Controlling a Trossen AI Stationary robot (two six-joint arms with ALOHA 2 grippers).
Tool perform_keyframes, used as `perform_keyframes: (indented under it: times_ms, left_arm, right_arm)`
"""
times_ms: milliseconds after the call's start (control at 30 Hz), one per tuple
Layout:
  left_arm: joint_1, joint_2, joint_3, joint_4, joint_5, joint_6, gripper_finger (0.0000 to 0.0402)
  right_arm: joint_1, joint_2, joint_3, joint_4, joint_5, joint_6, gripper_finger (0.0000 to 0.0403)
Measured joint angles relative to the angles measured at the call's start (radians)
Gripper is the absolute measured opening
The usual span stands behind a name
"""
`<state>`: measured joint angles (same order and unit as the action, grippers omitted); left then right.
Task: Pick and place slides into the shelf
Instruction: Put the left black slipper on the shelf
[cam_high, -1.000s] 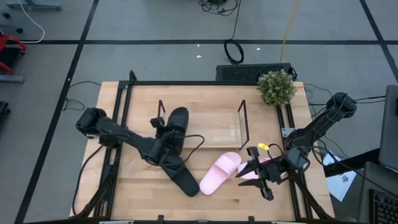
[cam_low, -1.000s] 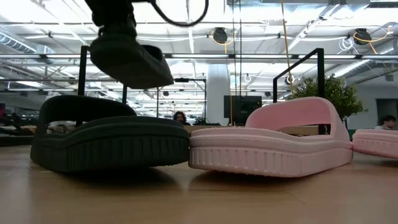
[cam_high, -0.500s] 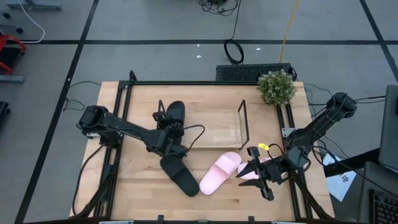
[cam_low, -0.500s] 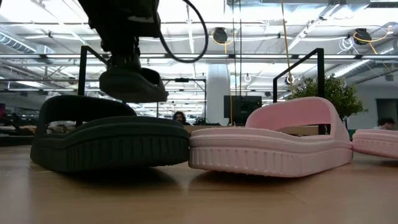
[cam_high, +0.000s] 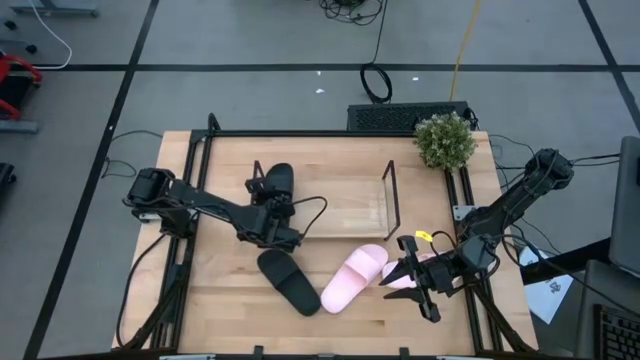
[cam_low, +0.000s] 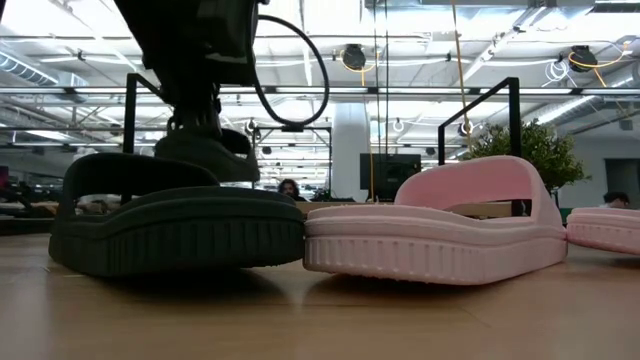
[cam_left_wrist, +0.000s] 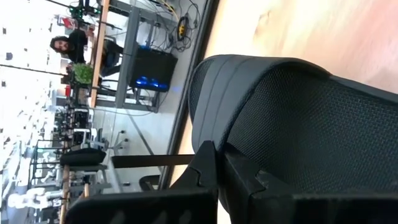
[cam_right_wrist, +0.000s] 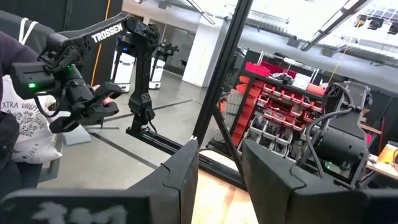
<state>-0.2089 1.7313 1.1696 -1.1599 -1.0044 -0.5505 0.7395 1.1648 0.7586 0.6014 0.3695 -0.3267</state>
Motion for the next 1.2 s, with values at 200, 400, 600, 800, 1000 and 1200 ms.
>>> perform_keyframes:
  times_ms: [200, 400, 600, 800, 1000, 1200]
  left_arm:
    - [0.002, 0.000, -0.028, 0.010, 0.012, 0.000, 0.0000]
    - [0.001, 0.000, -0.029, 0.016, 0.024, -0.002, 0.0000]
    - [0.001, 0.000, -0.029, 0.064, 0.036, 0.033, 0.0000]
    - [0.001, 0.000, -0.029, 0.070, 0.037, 0.045, 0.0001]
    - [0.019, 0.000, -0.029, 0.069, 0.059, 0.035, 0.0009]
    - [0.032, 0.000, -0.029, 0.070, 0.098, 0.044, 0.0003]
  right_arm:
    - [0.000, 0.000, 0.000, 0.000, 0.000, 0.000, 0.0116]
    - [0.000, 0.000, 0.000, 0.000, 0.000, 0.000, 0.0116]
    - [0.000, 0.000, 0.000, 0.000, 0.000, 0.000, 0.0116]
    - [0.000, 0.000, 0.000, 0.000, 0.000, 0.000, 0.0116]
    - [0.000, 0.000, 0.000, 0.000, -0.001, 0.000, 0.0116]
    - [0.000, 0.000, 0.000, 0.000, -0.002, 0.000, 0.0116]
